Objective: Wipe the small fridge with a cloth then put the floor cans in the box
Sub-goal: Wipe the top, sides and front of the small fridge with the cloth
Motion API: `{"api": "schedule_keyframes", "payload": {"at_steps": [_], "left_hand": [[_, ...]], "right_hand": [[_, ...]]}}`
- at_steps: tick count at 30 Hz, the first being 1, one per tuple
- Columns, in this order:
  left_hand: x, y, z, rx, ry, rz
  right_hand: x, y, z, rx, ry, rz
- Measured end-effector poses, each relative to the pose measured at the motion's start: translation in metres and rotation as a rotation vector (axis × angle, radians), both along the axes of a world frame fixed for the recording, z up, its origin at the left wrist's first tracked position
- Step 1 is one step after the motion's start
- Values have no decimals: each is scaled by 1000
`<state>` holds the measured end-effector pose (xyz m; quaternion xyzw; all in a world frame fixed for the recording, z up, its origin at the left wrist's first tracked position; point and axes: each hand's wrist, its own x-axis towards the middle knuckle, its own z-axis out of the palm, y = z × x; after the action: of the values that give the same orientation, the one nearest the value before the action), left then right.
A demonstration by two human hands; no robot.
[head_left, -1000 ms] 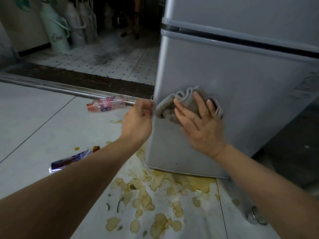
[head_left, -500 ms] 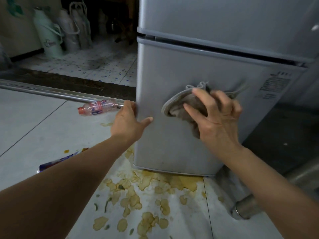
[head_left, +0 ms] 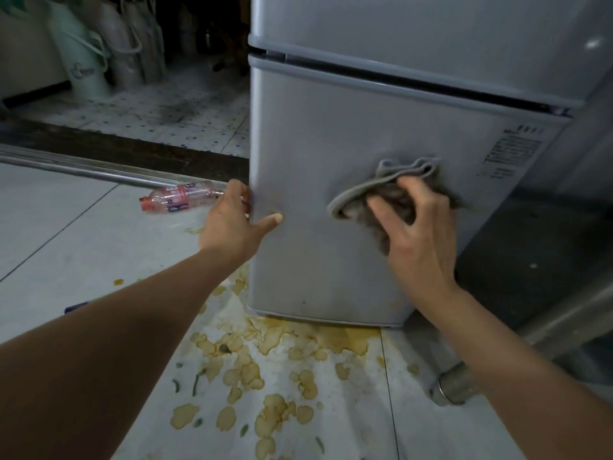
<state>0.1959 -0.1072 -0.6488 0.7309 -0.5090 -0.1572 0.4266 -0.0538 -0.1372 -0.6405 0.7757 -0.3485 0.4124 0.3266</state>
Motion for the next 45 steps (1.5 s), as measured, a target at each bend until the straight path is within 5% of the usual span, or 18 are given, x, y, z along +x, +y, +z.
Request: {"api": "schedule_keyframes", "payload": {"at_steps": [2, 5, 10, 19, 23, 28, 34, 39, 45], "left_hand": [[-2, 0, -1, 1, 10, 5], [-3, 0, -4, -7, 19, 17], [-2, 0, -5, -19, 16, 13], [-4, -1, -9, -33, 31, 25], [-3, -1, -15, -89, 7, 43], [-4, 0, -17, -124, 30, 25], [-7, 8, -44, 6, 106, 23], [-8, 6, -62, 46, 102, 47], [-5, 6, -65, 38, 132, 32]], "right_hand": [[-2, -4, 7, -38, -115, -64], [-4, -6, -26, -62, -27, -130], [-29, 16, -93, 353, 315, -114], [-21, 3, -22, 233, -547, -213], [-22, 6, -72, 252, -585, -323], [-41, 15, -133, 762, -639, -481], [-32, 12, -83, 523, -707, -308], [-2, 11, -91, 374, -613, -312], [0, 27, -149, 416, -82, -282]]}}
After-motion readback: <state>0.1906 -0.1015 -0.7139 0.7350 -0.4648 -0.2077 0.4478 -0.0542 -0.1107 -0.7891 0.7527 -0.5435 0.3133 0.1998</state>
